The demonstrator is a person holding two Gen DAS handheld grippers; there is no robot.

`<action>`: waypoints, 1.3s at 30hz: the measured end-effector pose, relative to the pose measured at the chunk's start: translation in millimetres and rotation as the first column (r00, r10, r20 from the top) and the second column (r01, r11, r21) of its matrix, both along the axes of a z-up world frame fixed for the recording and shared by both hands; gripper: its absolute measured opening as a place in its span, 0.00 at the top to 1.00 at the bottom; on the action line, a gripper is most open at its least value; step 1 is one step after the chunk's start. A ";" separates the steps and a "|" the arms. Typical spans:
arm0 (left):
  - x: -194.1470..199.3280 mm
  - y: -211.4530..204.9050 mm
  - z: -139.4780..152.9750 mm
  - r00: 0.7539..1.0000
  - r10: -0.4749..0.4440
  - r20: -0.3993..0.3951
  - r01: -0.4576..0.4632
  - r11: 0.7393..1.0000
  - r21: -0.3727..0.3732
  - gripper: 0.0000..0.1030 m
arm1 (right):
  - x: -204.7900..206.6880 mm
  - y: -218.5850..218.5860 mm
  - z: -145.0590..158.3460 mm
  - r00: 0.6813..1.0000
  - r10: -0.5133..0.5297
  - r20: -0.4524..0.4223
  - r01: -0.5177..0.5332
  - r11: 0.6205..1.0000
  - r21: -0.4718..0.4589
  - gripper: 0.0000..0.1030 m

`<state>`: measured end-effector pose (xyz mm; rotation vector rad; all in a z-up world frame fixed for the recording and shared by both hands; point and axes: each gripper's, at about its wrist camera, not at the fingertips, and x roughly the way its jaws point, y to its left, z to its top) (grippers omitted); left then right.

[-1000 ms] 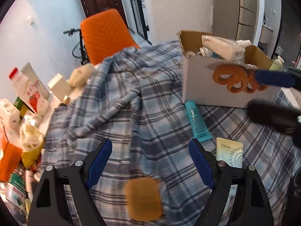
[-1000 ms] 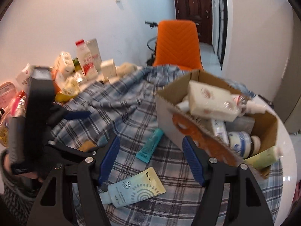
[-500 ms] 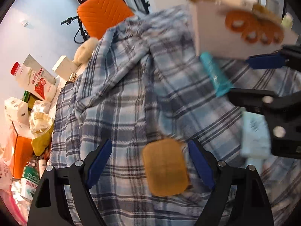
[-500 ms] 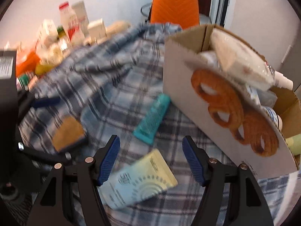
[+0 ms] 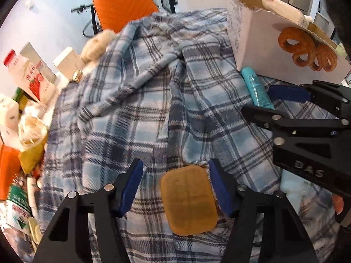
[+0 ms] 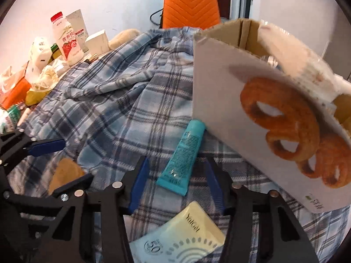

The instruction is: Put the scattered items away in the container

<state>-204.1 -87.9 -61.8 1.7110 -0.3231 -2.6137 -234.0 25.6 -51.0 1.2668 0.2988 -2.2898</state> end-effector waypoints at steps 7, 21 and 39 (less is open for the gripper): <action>-4.6 -4.7 2.5 1.000 0.021 -0.019 -0.021 1.000 -0.005 0.58 | -4.2 8.7 2.4 0.999 -0.034 0.025 0.035 0.999 -0.032 0.79; 5.8 -15.1 19.8 0.997 0.046 -0.061 -0.047 0.999 -0.012 0.83 | 10.7 48.4 63.7 0.997 -0.042 -0.064 0.024 0.964 -0.264 0.79; 27.5 -20.9 24.8 0.996 0.077 0.055 -0.077 0.997 -0.001 0.36 | 4.7 47.2 56.7 0.997 -0.056 -0.060 0.044 0.982 -0.184 0.82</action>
